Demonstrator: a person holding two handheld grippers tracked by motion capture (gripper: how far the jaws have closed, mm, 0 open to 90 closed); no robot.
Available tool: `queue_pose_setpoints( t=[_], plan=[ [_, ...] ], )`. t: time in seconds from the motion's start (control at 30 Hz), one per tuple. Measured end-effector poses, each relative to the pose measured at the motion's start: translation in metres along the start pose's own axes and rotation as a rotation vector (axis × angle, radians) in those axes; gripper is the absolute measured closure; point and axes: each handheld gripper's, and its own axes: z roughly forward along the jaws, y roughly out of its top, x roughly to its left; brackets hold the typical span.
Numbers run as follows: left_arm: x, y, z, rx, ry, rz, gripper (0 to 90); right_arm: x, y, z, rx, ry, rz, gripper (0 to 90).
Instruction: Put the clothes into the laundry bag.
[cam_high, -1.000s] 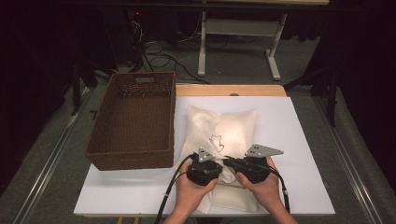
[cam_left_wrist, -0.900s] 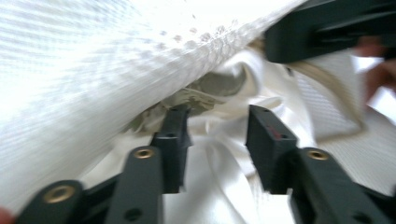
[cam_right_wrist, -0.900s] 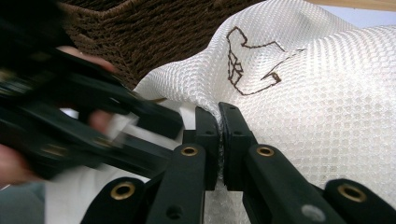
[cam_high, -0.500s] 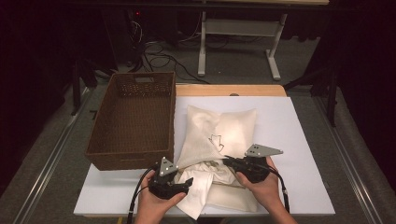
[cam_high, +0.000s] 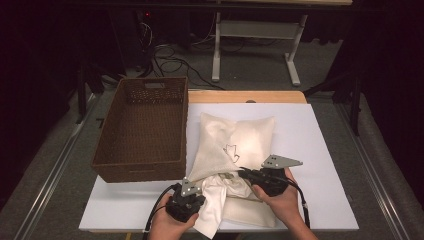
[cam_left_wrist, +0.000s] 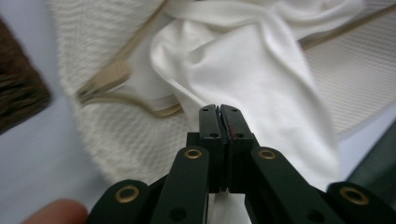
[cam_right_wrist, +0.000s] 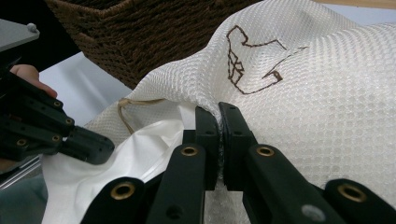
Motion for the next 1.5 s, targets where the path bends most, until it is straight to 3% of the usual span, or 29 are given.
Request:
queue_pose_setpoints(
  t=[0.07, 0.17, 0.33, 0.53, 0.9, 0.97, 1.1, 1.17, 1.27, 1.3, 1.33, 1.37, 1.5],
  plan=[
    [-0.005, 0.005, 0.005, -0.001, -0.023, 0.006, 88.2, 0.000, 0.000, 0.000, 0.000, 0.000, 0.000, 88.3],
    [-0.010, 0.010, 0.014, 0.001, -0.023, -0.002, 88.2, 0.001, 0.000, 0.000, 0.001, -0.001, 0.001, 88.2],
    [-0.026, 0.026, 0.047, 0.023, -0.028, -0.009, 88.2, 0.001, 0.000, 0.000, -0.001, 0.000, -0.006, 88.3],
    [-0.027, 0.042, 0.063, -0.015, 0.021, -0.080, 88.2, 0.001, -0.001, 0.001, -0.001, 0.001, -0.004, 88.2],
    [-0.020, 0.057, 0.085, -0.085, 0.091, -0.110, 88.0, 0.004, -0.003, 0.004, 0.015, 0.001, -0.011, 88.3],
    [-0.017, 0.057, 0.090, -0.114, 0.134, -0.112, 87.9, 0.004, -0.004, 0.005, 0.025, -0.013, -0.016, 88.3],
    [-0.019, 0.057, 0.088, -0.112, 0.140, -0.102, 86.1, 0.001, -0.006, 0.004, 0.034, -0.031, -0.008, 88.3],
    [-0.018, 0.055, 0.082, -0.119, 0.098, -0.099, 79.3, 0.001, -0.006, 0.004, 0.029, -0.032, -0.009, 88.3],
    [-0.017, 0.051, 0.075, -0.125, 0.070, -0.089, 68.2, 0.000, -0.006, 0.004, 0.031, -0.030, -0.007, 88.2],
    [-0.016, 0.047, 0.066, -0.132, 0.037, -0.071, 64.2, 0.000, -0.006, 0.005, 0.030, -0.027, -0.005, 88.3],
    [-0.016, 0.047, 0.066, -0.132, 0.037, -0.071, 60.5, 0.000, -0.006, 0.005, 0.030, -0.027, -0.005, 88.3],
    [-0.016, 0.043, 0.056, -0.147, 0.023, -0.049, 56.8, 0.000, -0.006, 0.005, 0.031, -0.026, -0.007, 88.3],
    [-0.015, 0.039, 0.036, -0.157, -0.017, -0.055, 45.4, 0.000, -0.006, 0.006, 0.032, -0.026, -0.003, 88.3]
  ],
)
